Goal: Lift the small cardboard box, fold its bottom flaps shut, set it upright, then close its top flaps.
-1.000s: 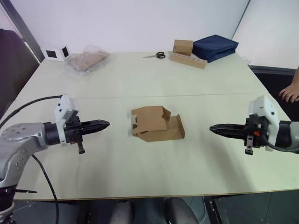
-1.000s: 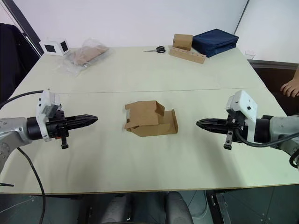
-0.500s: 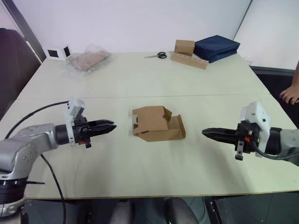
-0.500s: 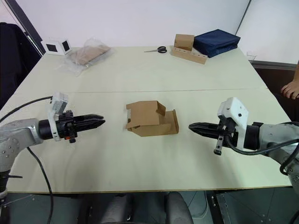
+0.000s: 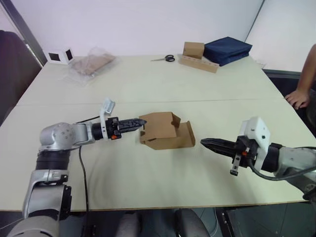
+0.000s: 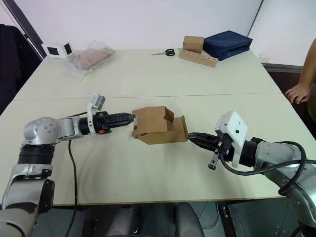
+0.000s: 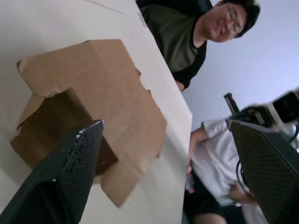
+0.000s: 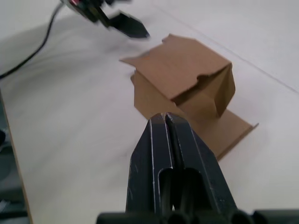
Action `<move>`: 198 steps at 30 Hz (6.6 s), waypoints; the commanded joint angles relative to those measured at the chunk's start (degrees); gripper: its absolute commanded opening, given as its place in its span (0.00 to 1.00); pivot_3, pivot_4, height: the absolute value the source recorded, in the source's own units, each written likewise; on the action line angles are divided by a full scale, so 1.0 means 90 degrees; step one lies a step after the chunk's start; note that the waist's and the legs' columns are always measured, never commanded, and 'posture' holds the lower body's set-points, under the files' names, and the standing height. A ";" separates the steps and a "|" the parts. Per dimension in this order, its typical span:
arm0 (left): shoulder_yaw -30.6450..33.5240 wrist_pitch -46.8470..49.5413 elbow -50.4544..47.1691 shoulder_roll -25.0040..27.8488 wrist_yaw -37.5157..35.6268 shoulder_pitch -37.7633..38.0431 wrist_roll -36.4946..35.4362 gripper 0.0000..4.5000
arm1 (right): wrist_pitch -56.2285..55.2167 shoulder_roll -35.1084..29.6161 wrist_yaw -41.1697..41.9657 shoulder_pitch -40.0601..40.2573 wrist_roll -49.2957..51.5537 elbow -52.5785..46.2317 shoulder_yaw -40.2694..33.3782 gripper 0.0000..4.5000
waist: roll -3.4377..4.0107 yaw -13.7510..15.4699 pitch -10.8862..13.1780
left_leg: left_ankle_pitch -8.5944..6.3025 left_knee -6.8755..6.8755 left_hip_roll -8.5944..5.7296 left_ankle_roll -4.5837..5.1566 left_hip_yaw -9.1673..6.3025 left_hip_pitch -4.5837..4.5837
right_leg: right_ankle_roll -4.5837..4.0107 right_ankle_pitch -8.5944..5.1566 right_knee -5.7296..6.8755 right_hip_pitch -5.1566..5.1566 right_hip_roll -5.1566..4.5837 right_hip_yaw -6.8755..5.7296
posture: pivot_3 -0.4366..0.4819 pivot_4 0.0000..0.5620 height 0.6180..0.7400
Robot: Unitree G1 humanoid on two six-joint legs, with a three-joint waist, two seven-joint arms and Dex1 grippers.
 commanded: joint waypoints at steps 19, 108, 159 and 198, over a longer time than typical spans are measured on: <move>-0.0286 -0.1192 0.2903 -0.1295 -0.1518 -0.1597 0.1722 0.99 | 0.0049 0.0042 -0.1149 0.0441 0.0504 -0.0864 -0.0304 0.00 | -0.0003 0.0014 0.0000 | 0.0000 0.0003 -0.0002 -0.0001 -0.0001 -0.0009 | 0.0001 0.0000 0.0001 -0.0005 0.0000 -0.0001 | 0.48 0.27 1.00; 0.0675 -0.1537 -0.2571 -0.0897 -0.0429 0.0216 -0.0048 0.01 | -0.1361 0.2446 -0.0909 -0.3533 -0.1865 0.1999 0.2104 0.00 | 0.0000 -0.0008 0.0000 | 0.0006 -0.0001 0.0002 -0.0011 -0.0002 -0.0013 | 0.0000 0.0001 0.0007 -0.0021 -0.0002 0.0002 | 0.48 0.27 1.00; 0.0804 -0.1091 -0.2717 -0.0972 0.0159 -0.0051 -0.0872 0.01 | -0.0646 0.2119 -0.0962 -0.2273 -0.1210 0.0878 0.1936 0.00 | -0.0001 -0.0003 0.0000 | 0.0006 -0.0003 0.0001 -0.0011 -0.0004 -0.0015 | 0.0000 0.0001 0.0004 -0.0020 -0.0001 0.0002 | 0.48 0.27 1.00; 0.0690 -0.0678 -0.2965 -0.0630 -0.0037 0.0006 -0.1505 0.00 | 0.0316 0.2236 -0.1712 -0.2232 0.2568 0.1790 0.0049 0.85 | 0.0002 0.0001 0.0005 | 0.0005 -0.0005 0.0002 -0.0009 -0.0003 -0.0016 | 0.0000 0.0001 0.0001 -0.0019 -0.0001 0.0003 | 0.48 0.27 1.00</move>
